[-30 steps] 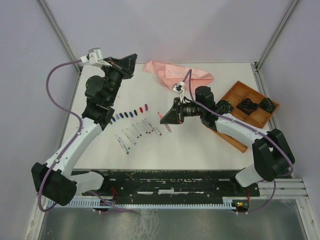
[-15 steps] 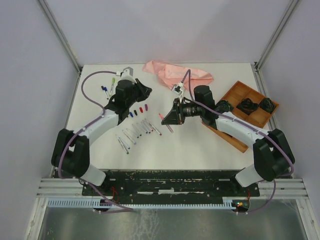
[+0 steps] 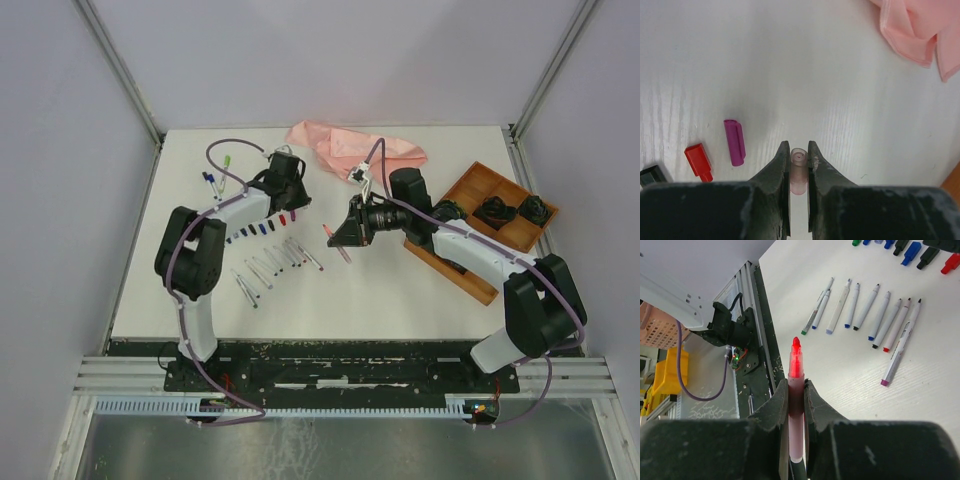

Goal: Open the pen caps
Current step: Place the pen cap at the center of the board.

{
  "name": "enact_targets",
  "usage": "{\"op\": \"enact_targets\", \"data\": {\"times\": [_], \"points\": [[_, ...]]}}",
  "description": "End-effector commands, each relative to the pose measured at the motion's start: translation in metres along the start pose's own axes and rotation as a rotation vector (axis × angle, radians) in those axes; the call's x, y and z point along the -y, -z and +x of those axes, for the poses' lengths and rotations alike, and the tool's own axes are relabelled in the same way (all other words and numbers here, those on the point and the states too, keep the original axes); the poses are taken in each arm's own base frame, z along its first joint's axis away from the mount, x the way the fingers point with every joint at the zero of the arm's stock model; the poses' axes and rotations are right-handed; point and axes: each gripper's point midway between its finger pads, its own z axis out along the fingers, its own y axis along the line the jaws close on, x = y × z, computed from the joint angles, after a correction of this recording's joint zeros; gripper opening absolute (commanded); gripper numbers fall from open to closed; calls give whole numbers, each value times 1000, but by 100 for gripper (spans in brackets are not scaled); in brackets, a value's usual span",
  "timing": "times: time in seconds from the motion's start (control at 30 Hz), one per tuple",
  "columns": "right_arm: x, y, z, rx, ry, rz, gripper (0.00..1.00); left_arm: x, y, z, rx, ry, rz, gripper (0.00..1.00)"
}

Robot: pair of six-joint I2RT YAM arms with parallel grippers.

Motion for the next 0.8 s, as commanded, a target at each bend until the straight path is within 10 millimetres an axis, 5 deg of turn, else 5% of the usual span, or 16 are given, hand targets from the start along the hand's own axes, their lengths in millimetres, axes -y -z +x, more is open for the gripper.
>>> {"op": "enact_targets", "data": {"times": [0.0,0.77], "points": [[-3,3,-22,37,51,6,0,-11,-12,8,-45,-82,-128,9],[-7,8,-27,50,56,2,0,-41,-43,17,-93,-198,-332,26]]}}
